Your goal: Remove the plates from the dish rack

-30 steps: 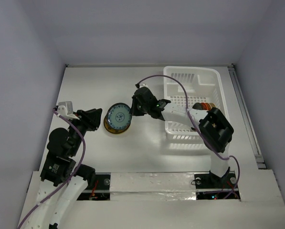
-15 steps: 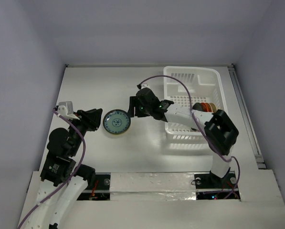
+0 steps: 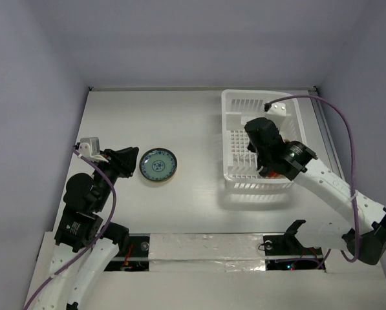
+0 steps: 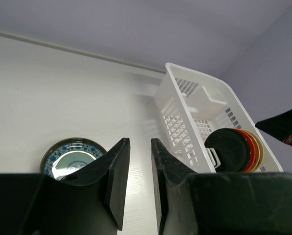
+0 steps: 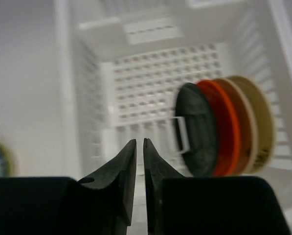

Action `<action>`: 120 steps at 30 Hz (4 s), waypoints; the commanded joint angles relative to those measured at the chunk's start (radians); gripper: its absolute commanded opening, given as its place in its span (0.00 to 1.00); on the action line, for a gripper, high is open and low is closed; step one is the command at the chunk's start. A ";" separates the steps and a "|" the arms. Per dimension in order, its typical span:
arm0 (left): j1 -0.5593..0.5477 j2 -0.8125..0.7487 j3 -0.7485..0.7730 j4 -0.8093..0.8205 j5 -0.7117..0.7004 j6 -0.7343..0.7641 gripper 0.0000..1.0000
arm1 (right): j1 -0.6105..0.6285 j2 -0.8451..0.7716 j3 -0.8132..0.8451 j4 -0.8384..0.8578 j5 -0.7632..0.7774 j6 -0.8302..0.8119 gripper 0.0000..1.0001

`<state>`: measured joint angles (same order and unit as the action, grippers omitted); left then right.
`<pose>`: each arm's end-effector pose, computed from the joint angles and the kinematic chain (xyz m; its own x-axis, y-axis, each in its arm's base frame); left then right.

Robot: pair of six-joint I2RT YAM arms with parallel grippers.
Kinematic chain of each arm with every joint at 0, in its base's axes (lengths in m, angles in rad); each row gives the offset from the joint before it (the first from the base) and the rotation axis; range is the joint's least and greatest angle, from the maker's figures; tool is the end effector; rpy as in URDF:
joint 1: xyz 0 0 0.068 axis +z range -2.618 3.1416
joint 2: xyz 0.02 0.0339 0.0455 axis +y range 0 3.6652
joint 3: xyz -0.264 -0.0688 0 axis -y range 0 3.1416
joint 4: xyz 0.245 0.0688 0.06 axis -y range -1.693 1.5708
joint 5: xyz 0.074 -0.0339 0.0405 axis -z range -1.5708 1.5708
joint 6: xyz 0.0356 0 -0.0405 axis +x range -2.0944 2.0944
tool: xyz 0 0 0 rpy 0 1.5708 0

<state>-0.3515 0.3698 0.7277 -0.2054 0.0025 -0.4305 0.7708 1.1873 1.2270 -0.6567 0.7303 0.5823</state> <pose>0.0851 -0.0313 0.3676 -0.0151 -0.4390 -0.8984 0.3745 0.8306 -0.4121 0.1928 0.1541 0.3698 -0.4174 0.1657 -0.8935 0.1207 0.9846 0.1262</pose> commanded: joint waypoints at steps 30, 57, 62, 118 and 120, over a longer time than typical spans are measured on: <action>0.005 0.003 -0.008 0.049 0.017 0.012 0.24 | -0.284 0.110 -0.092 -0.124 -0.008 -0.160 0.32; 0.014 -0.003 -0.008 0.050 0.017 0.010 0.25 | -0.284 0.212 0.118 -0.268 0.100 -0.266 0.00; 0.014 0.000 -0.010 0.054 0.025 0.012 0.25 | -0.252 0.245 0.170 -0.297 0.121 -0.285 0.00; 0.023 -0.009 -0.010 0.052 0.021 0.010 0.44 | 0.136 0.606 0.190 0.467 -0.530 0.031 0.76; 0.023 -0.009 -0.010 0.052 0.021 0.010 0.44 | 0.148 0.517 0.181 0.436 -0.436 0.015 0.58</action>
<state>-0.3332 0.3698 0.7277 -0.2058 0.0174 -0.4271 0.9066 1.8446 1.4082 -0.2024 0.1776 0.6342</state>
